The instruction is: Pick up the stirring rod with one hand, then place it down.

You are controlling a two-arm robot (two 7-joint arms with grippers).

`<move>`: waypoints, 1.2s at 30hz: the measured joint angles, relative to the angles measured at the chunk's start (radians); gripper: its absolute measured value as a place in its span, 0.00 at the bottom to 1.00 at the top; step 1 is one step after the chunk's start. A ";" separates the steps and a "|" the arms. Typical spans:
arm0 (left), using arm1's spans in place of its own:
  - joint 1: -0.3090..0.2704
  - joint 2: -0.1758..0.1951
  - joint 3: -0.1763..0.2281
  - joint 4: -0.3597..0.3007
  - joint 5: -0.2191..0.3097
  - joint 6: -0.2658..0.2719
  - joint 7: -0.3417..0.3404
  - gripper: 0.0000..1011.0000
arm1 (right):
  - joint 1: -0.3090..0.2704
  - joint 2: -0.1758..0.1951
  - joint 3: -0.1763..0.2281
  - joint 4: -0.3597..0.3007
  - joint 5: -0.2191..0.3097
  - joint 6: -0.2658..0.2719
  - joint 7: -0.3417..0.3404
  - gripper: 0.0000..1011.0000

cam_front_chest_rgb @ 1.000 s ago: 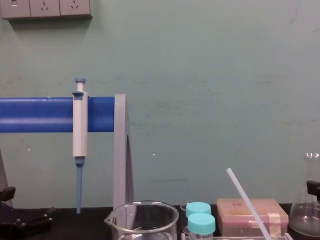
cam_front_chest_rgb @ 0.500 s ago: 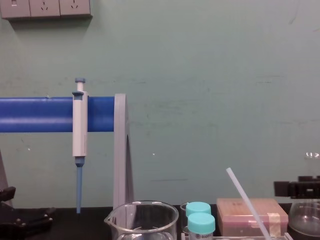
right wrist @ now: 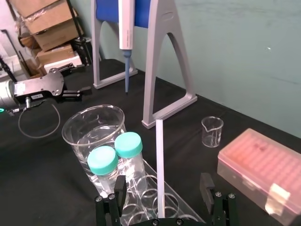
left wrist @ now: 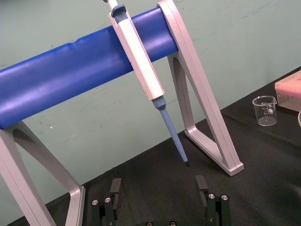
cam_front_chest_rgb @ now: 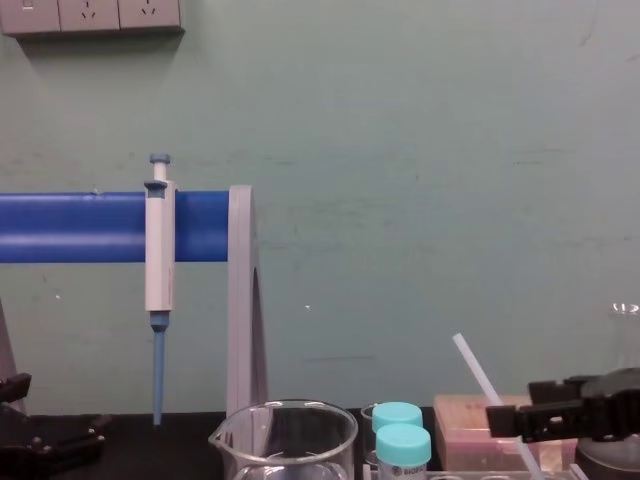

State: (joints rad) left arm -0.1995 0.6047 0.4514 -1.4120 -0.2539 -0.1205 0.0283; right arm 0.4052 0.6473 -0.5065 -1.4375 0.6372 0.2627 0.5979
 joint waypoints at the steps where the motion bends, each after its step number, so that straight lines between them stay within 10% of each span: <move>1: 0.000 0.000 0.000 0.000 0.000 0.000 0.000 0.99 | 0.000 0.000 0.000 0.000 0.000 0.000 0.000 0.99; 23: 0.000 0.000 0.000 0.000 0.000 0.000 0.000 0.99 | 0.064 -0.035 -0.058 0.064 -0.070 -0.038 0.025 0.98; 36: 0.000 0.000 0.000 0.000 0.000 0.000 0.000 0.99 | 0.062 -0.034 -0.055 0.062 -0.064 -0.034 0.025 0.69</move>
State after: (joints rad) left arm -0.1995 0.6047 0.4514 -1.4120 -0.2539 -0.1205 0.0283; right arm 0.4669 0.6133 -0.5615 -1.3759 0.5728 0.2287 0.6228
